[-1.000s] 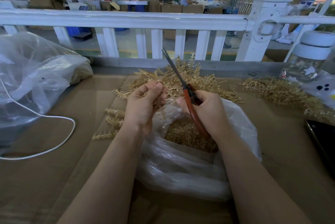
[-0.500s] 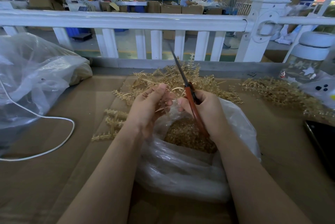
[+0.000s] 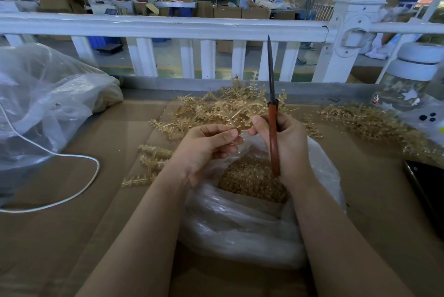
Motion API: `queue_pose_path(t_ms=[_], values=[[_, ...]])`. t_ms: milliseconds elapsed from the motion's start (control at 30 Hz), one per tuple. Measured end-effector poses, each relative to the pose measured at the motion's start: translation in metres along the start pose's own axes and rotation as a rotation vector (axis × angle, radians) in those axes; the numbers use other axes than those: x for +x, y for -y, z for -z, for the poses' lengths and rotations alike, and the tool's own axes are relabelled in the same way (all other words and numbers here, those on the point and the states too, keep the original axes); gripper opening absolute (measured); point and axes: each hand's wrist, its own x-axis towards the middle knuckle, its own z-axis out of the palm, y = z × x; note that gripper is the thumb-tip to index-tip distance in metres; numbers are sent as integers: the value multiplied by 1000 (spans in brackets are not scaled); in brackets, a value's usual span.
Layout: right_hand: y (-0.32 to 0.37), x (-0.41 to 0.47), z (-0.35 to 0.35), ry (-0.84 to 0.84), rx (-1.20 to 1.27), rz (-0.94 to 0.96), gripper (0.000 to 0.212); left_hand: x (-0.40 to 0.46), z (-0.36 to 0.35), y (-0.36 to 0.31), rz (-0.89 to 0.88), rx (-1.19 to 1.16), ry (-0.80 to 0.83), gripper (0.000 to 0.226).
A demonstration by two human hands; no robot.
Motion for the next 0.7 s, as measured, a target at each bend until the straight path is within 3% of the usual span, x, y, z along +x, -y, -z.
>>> queue_pose_path(t_ms=[200, 400, 567, 700], values=[[-3, 2, -1, -21, -132, 16, 21, 1, 0, -1, -46, -149, -33, 9], [-9, -1, -1, 62, -347, 31, 48, 3, 1, -2, -135, -295, -137, 15], [-7, -3, -1, 176, -551, 113, 68, 4, 2, -4, -208, -330, -219, 22], [-5, -7, 0, 215, -703, 180, 70, 6, 3, -3, -289, -294, -260, 11]])
